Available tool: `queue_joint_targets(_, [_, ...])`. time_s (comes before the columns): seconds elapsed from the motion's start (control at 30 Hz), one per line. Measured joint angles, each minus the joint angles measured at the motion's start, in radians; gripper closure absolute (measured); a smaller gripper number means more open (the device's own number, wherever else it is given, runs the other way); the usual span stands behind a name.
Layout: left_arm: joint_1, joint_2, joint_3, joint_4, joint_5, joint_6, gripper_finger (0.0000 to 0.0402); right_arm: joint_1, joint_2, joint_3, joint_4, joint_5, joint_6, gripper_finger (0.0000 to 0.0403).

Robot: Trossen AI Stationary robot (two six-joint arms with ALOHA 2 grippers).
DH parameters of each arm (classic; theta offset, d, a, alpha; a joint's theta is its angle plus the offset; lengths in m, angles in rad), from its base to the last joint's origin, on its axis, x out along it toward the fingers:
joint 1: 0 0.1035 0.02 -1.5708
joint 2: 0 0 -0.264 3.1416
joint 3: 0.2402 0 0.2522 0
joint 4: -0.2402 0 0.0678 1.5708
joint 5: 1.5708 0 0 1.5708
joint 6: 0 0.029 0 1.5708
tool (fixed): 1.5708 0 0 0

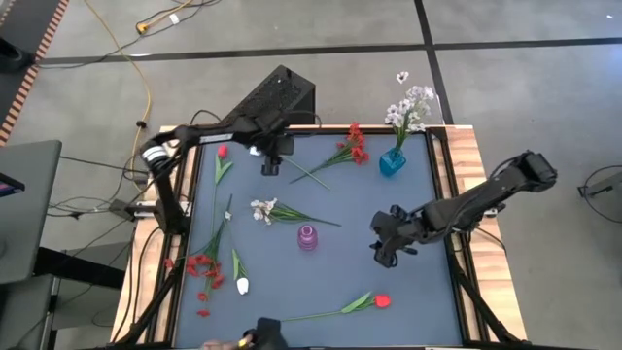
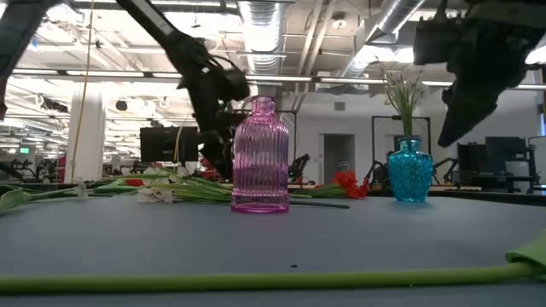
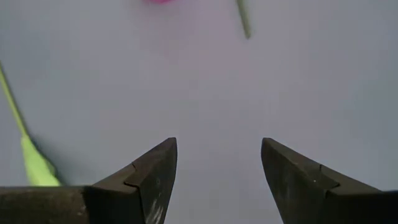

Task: Sort flowers into vase by color
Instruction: Put the top white flower into the blue vase

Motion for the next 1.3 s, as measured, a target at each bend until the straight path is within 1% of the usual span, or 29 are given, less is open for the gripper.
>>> queue_joint_targets(0.07, [0.0,0.055,0.056,-0.047,0.001,0.02,0.0261,0.007,0.026,0.0,0.002,-0.002,0.0,0.0143])
queue_joint_targets(0.13, [-0.001,0.096,0.099,-0.058,-0.006,0.028,0.0262,0.011,0.043,0.0,0.008,-0.002,0.0,0.0143])
queue_joint_targets(0.3, [-0.002,0.186,0.173,-0.079,-0.119,0.027,0.0262,0.022,0.056,0.0,0.016,-0.003,0.0,0.0143])
queue_joint_targets(0.4, [-0.001,0.208,0.189,-0.137,-0.117,0.039,0.0263,0.043,0.052,0.0,0.039,-0.003,-0.028,0.0143])
queue_joint_targets(0.53, [-0.003,0.217,0.19,-0.152,-0.109,0.038,0.0263,0.058,0.044,0.0,0.052,-0.003,-0.061,0.0143])
queue_joint_targets(0.63, [-0.004,0.214,0.189,-0.156,-0.097,0.037,0.0266,0.064,0.042,0.0,0.059,0.0,-0.061,0.0143])
queue_joint_targets(0.7, [-0.006,0.213,0.188,-0.16,-0.098,0.037,0.0278,0.065,0.042,0.0,0.056,0.002,-0.061,0.0143])
queue_joint_targets(0.77, [-0.01,0.213,0.188,-0.177,-0.105,0.028,0.0304,0.063,0.042,0.0,0.061,0.002,-0.057,0.0143])
queue_joint_targets(0.87, [-0.023,0.213,0.188,-0.218,-0.129,0.01,0.0368,0.062,0.042,0.0,0.078,0.006,-0.048,0.0143])
queue_joint_targets(0.9, [-0.029,0.211,0.188,-0.233,-0.14,-0.007,0.0384,0.064,0.042,0.0,0.091,0.011,-0.048,0.0143])
queue_joint_targets(0.93, [-0.034,0.206,0.187,-0.246,-0.15,-0.023,0.039,0.066,0.042,0.0,0.106,0.012,-0.048,0.0143])
queue_joint_targets(1.0, [-0.047,0.199,0.185,-0.278,-0.166,-0.047,0.039,0.072,0.042,0.0,0.128,0.012,-0.049,0.0143])
queue_joint_targets(1.1, [-0.061,0.166,0.185,-0.279,-0.15,-0.071,0.0396,0.078,0.042,0.003,0.165,0.012,-0.061,0.0143])
queue_joint_targets(1.3, [-0.11,0.001,0.185,-0.273,-0.031,-0.111,0.04,0.084,0.042,0.024,0.237,0.025,-0.08,0.0143])
